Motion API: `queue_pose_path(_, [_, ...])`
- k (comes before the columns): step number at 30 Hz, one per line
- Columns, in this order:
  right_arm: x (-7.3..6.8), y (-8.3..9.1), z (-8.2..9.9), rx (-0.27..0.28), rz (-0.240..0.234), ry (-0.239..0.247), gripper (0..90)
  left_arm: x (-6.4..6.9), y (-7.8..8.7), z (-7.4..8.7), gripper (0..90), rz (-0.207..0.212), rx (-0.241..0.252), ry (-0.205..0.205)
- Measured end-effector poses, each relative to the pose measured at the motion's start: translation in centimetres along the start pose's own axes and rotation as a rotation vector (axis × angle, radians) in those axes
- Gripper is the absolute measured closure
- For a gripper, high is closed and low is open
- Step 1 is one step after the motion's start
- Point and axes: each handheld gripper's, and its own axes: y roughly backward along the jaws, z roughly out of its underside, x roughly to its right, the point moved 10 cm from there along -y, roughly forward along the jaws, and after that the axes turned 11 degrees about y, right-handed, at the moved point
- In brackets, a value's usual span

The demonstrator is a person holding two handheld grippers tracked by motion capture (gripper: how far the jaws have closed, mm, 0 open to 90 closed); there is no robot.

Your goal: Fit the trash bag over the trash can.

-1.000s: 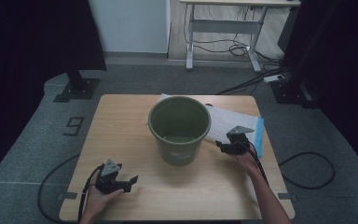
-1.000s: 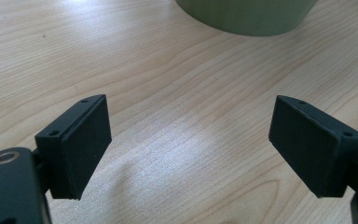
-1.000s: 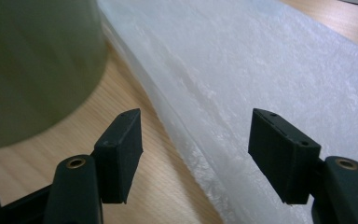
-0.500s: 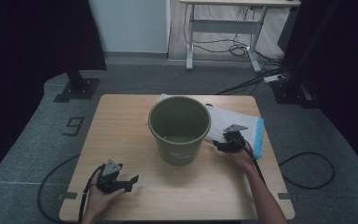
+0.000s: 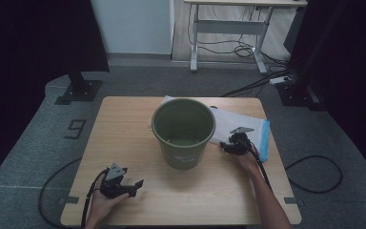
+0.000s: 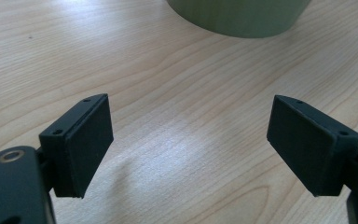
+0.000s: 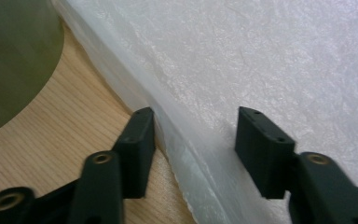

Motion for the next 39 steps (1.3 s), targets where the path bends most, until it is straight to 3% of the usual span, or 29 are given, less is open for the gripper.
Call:
queue_pose_path(6, [0.4, 0.4, 0.2, -0.007, 0.009, -0.029, 78.4, 0.1, -0.1, 0.1, 14.0, -0.003, -0.001, 0.001])
queue_pose_path(10, [0.0, 0.9, 0.6, -0.008, -0.001, -0.038, 87.3, 0.0, 0.1, 0.0, 14.0, -0.005, 0.008, 0.007])
queue_pose_path(14, [-0.7, 2.0, 1.2, -0.017, 0.014, -0.012, 88.3, -0.2, 0.2, 0.1, 14.0, -0.013, 0.003, 0.006])
queue_pose_path(16, [-1.0, 3.1, 1.5, 0.005, 0.022, 0.006, 88.4, -0.3, 0.1, 0.1, 14.0, -0.012, 0.002, 0.009])
queue_pose_path(22, [-1.4, 6.1, 3.5, 0.037, 0.030, -0.029, 88.5, -0.3, 0.0, 0.2, 14.1, -0.014, -0.004, 0.008])
queue_pose_path(39, [-3.4, 13.4, 8.8, 0.057, 0.042, -0.024, 88.5, -0.1, 0.1, 0.2, 14.2, -0.009, -0.002, 0.014])
